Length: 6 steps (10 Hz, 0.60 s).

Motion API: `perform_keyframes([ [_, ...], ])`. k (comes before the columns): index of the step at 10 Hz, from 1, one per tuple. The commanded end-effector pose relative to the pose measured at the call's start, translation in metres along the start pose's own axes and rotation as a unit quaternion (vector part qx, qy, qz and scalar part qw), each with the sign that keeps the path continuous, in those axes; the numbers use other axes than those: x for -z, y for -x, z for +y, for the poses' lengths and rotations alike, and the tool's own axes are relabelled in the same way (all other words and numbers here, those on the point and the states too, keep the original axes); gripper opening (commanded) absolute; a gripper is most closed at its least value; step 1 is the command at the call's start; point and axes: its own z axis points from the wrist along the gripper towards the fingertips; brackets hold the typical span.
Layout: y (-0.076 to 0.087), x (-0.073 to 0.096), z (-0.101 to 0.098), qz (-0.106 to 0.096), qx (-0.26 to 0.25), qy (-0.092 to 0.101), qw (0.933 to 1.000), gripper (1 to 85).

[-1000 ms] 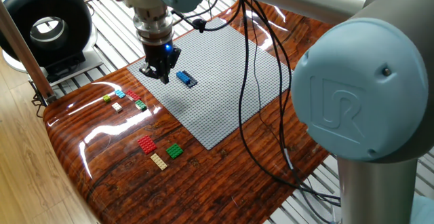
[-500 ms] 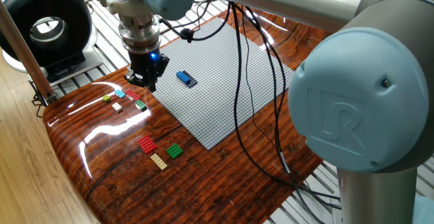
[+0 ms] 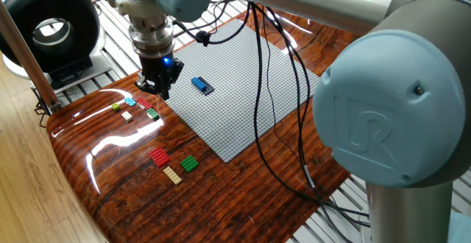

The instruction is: Build with small Lego blocks

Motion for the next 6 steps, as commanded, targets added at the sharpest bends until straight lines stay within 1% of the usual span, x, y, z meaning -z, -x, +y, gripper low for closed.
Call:
perform_keyframes([
  [1,0.015,0.002,0.014,-0.003,-0.002,0.006,1.0,56.0],
  [2,0.026,0.002,0.022,-0.003,-0.005,0.004,1.0,55.7],
  [3,0.04,0.0,0.027,-0.009,-0.004,0.001,0.9999,55.7],
  [4,0.044,-0.001,0.027,-0.013,-0.004,-0.001,0.9999,55.7],
  [5,0.047,-0.002,0.03,-0.019,-0.006,0.006,0.9998,55.3],
  [6,0.05,-0.001,0.037,-0.025,-0.002,0.018,0.9995,55.3],
])
